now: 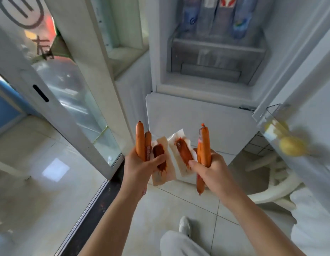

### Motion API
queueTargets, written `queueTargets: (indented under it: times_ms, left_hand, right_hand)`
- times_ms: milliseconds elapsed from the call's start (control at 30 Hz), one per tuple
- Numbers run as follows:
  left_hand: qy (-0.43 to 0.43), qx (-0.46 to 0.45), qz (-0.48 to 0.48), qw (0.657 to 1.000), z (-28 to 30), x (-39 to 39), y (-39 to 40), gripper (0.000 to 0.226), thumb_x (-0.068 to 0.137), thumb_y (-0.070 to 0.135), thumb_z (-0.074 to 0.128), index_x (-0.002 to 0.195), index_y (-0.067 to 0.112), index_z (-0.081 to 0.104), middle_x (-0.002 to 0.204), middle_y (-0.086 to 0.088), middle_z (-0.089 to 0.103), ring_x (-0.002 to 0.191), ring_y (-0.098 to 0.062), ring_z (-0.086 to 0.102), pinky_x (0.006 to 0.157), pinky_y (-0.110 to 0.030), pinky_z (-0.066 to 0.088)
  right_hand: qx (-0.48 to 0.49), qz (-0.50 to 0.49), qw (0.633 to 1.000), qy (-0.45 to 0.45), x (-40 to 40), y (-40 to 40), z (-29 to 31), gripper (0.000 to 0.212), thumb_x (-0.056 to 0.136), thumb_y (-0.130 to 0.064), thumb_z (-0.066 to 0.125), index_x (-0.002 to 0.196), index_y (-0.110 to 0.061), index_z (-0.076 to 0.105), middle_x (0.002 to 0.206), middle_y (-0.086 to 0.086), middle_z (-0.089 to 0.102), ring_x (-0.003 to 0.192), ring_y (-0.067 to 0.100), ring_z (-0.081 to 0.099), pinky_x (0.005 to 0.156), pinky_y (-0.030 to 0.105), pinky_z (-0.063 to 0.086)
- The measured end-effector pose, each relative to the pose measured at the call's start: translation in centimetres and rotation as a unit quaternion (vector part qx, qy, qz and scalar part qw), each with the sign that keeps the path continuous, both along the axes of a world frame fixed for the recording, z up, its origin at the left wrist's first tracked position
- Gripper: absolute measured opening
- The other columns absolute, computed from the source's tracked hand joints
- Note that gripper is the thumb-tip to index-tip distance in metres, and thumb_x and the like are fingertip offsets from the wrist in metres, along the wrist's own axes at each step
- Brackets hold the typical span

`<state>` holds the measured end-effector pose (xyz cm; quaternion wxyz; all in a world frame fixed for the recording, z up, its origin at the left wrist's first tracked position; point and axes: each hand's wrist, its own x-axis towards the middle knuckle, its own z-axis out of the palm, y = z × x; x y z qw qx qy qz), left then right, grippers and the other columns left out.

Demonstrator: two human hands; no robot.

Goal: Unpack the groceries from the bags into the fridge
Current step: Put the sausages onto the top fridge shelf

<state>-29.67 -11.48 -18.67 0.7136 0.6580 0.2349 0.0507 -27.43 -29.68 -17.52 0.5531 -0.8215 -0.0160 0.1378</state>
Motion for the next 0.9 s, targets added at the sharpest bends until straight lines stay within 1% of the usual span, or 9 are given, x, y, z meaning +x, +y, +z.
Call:
queueTargets:
  times_ms: [167, 300, 400, 467, 533, 633, 733, 833, 900]
  left_hand:
    - [-0.037, 0.041, -0.042, 0.998, 3.2, 8.6, -0.8, 0.035, 0.073, 0.008, 0.081, 0.099, 0.023, 0.064, 0.085, 0.007, 0.069, 0.07, -0.001, 0.068, 0.053, -0.009, 0.048]
    - [-0.084, 0.067, -0.06, 0.992, 6.9, 16.4, -1.6, 0.038, 0.07, 0.01, 0.084, 0.094, 0.03, 0.063, 0.079, 0.026, 0.067, 0.077, 0.002, 0.068, 0.061, -0.014, 0.053]
    - [-0.107, 0.085, -0.052, 0.989, 10.2, 22.3, -2.4, 0.036, 0.068, 0.011, 0.085, 0.098, 0.021, 0.067, 0.083, 0.01, 0.072, 0.076, -0.007, 0.07, 0.06, -0.018, 0.055]
    - [-0.13, 0.092, -0.055, 0.986, 12.4, 25.7, -3.2, 0.039, 0.07, 0.01, 0.084, 0.105, 0.014, 0.067, 0.083, 0.004, 0.07, 0.067, -0.001, 0.067, 0.053, -0.013, 0.051]
    - [-0.154, 0.093, -0.054, 0.982, 14.6, 28.6, -3.7, 0.038, 0.07, 0.009, 0.084, 0.104, 0.013, 0.067, 0.078, 0.009, 0.067, 0.057, 0.004, 0.063, 0.048, -0.01, 0.046]
    - [-0.184, 0.107, -0.061, 0.975, 17.9, 32.1, -3.8, 0.032, 0.067, 0.012, 0.086, 0.093, 0.014, 0.067, 0.069, 0.012, 0.067, 0.059, 0.001, 0.065, 0.05, -0.014, 0.049]
    - [-0.214, 0.128, -0.074, 0.965, 21.3, 34.7, -3.8, 0.037, 0.065, 0.017, 0.088, 0.097, 0.017, 0.069, 0.08, 0.005, 0.072, 0.075, -0.009, 0.072, 0.067, -0.025, 0.059]
    - [-0.24, 0.144, -0.095, 0.955, 24.3, 36.9, -3.7, 0.039, 0.067, 0.019, 0.087, 0.101, 0.019, 0.067, 0.077, 0.009, 0.071, 0.067, 0.001, 0.068, 0.059, -0.015, 0.054]
    - [-0.255, 0.143, -0.102, 0.951, 26.4, 38.0, -3.6, 0.036, 0.067, 0.021, 0.086, 0.096, 0.019, 0.065, 0.077, 0.009, 0.069, 0.067, 0.0, 0.068, 0.058, -0.014, 0.052]
  right_hand:
    - [0.008, -0.041, 0.998, -0.044, 6.8, -0.8, 3.0, 0.016, 0.09, -0.026, 0.062, 0.081, -0.014, 0.056, 0.057, -0.001, 0.047, 0.054, 0.016, 0.05, 0.05, 0.016, 0.044]
    - [0.016, -0.074, 0.992, -0.104, 13.6, -1.7, 6.4, 0.019, 0.089, -0.02, 0.062, 0.076, -0.008, 0.054, 0.052, 0.002, 0.043, 0.048, 0.017, 0.043, 0.045, 0.018, 0.039]
    - [0.017, -0.102, 0.982, -0.156, 18.7, -2.2, 9.3, 0.018, 0.089, -0.016, 0.062, 0.089, 0.002, 0.058, 0.059, 0.012, 0.048, 0.048, 0.022, 0.048, 0.04, 0.018, 0.038]
    - [0.027, -0.118, 0.976, -0.18, 21.7, -2.5, 11.2, 0.02, 0.088, -0.015, 0.062, 0.091, 0.004, 0.057, 0.061, 0.017, 0.05, 0.051, 0.029, 0.05, 0.039, 0.021, 0.039]
    - [0.05, -0.133, 0.971, -0.195, 24.1, -2.7, 13.2, 0.019, 0.088, -0.014, 0.062, 0.088, 0.004, 0.056, 0.062, 0.018, 0.049, 0.05, 0.028, 0.048, 0.037, 0.021, 0.038]
    - [0.068, -0.156, 0.961, -0.217, 26.9, -2.8, 15.8, 0.019, 0.088, -0.013, 0.063, 0.074, -0.004, 0.053, 0.06, 0.015, 0.049, 0.049, 0.023, 0.047, 0.039, 0.02, 0.038]
    - [0.075, -0.173, 0.951, -0.247, 29.2, -2.7, 18.2, 0.023, 0.087, -0.014, 0.064, 0.068, -0.013, 0.051, 0.057, 0.009, 0.05, 0.044, 0.013, 0.047, 0.04, 0.015, 0.038]
    - [0.091, -0.187, 0.939, -0.274, 30.8, -2.5, 20.5, 0.026, 0.087, -0.011, 0.064, 0.067, -0.02, 0.049, 0.054, 0.004, 0.049, 0.04, 0.008, 0.045, 0.041, 0.013, 0.037]
    - [0.088, -0.202, 0.93, -0.295, 31.7, -2.5, 22.1, 0.023, 0.087, -0.012, 0.064, 0.068, -0.015, 0.051, 0.055, 0.008, 0.049, 0.045, 0.014, 0.048, 0.043, 0.018, 0.038]
